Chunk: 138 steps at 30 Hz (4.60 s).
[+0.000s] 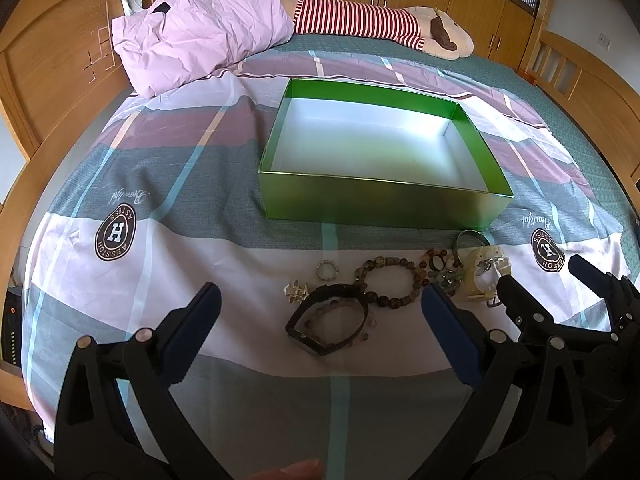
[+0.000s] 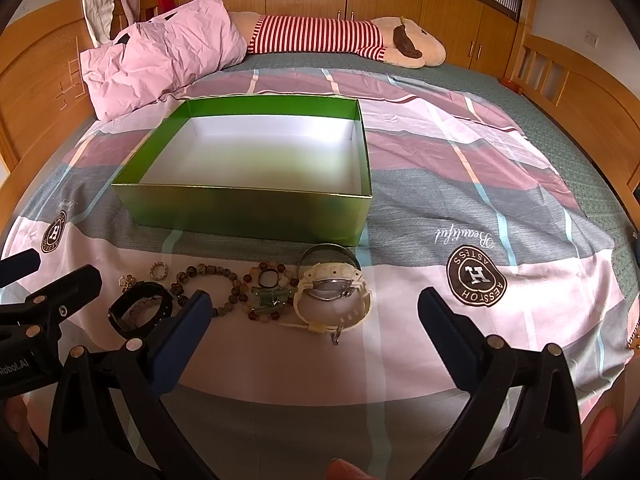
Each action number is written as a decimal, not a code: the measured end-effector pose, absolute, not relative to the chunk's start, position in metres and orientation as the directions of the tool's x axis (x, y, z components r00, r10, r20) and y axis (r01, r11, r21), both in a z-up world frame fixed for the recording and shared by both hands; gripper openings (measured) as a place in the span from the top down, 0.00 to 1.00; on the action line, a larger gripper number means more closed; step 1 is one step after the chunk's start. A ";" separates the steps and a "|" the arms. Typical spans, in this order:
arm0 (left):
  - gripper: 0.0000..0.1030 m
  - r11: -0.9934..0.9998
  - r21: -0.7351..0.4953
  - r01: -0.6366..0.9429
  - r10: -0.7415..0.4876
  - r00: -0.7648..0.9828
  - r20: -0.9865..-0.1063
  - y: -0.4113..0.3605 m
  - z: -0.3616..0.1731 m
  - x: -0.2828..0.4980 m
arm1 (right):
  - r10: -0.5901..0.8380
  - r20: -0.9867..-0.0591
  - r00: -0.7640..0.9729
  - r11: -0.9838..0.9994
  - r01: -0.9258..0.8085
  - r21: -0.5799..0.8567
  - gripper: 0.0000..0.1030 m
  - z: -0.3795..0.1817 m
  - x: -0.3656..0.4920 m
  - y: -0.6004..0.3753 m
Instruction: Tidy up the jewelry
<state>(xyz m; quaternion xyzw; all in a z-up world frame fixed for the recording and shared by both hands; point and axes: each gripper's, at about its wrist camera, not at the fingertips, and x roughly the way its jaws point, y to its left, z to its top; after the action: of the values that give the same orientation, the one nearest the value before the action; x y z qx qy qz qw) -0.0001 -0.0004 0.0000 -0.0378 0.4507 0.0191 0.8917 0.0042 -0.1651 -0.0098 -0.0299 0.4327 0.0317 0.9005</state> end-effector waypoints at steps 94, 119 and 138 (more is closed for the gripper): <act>0.02 0.996 -0.041 -0.077 0.011 0.583 -0.812 0.005 -0.011 -0.001 | 0.024 -0.781 0.624 0.996 -0.082 -0.035 0.01 -0.012 0.006 -0.165; 0.28 0.952 -0.107 -0.286 0.018 0.401 -0.916 0.069 -0.048 0.013 | 0.058 -0.955 0.292 0.998 -0.038 0.050 0.54 -0.058 0.079 -0.213; 0.62 0.990 -0.049 -0.135 -0.001 0.334 -0.943 0.026 -0.076 0.017 | 0.039 -0.965 0.260 0.997 -0.072 0.021 0.81 -0.071 0.081 -0.209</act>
<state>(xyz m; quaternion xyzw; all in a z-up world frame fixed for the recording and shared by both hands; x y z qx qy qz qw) 0.0173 0.0260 -0.0755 -0.0591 0.5756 0.0409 0.8146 0.0807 -0.2093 -0.0714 -0.0134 0.6071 0.0348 0.7937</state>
